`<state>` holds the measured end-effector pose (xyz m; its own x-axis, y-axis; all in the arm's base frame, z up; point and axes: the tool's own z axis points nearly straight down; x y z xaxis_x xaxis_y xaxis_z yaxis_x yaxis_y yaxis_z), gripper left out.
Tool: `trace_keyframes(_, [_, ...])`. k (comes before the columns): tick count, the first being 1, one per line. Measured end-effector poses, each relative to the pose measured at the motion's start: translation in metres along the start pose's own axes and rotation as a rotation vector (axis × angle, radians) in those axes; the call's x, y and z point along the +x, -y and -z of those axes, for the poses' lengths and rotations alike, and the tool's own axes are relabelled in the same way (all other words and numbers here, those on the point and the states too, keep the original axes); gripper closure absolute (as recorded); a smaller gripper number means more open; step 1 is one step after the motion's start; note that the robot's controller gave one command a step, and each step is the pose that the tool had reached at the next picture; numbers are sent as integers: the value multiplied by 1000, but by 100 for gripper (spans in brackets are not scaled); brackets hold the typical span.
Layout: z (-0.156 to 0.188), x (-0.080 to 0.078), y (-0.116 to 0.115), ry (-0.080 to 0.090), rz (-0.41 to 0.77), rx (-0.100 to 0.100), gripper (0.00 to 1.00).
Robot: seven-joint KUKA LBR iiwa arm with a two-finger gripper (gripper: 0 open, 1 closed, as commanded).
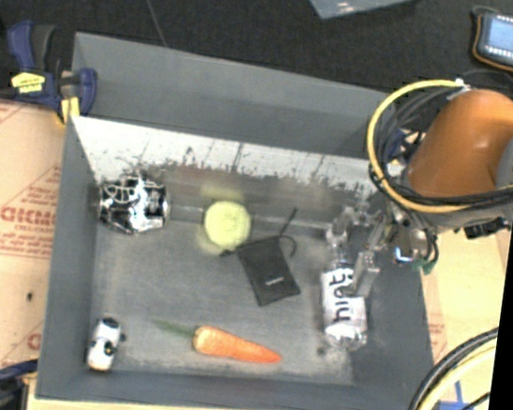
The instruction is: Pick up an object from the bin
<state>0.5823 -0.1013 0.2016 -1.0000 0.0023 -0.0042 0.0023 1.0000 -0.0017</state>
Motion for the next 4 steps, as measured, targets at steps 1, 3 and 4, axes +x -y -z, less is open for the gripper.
trace_keyframes(1, [-40, 3, -4, 6, 48, 2, 0])
trace_keyframes(3, [-75, -22, -33, 6, 192, 2, 0])
trace_keyframes(4, [-75, -29, -50, 8, 386, 2, 0])
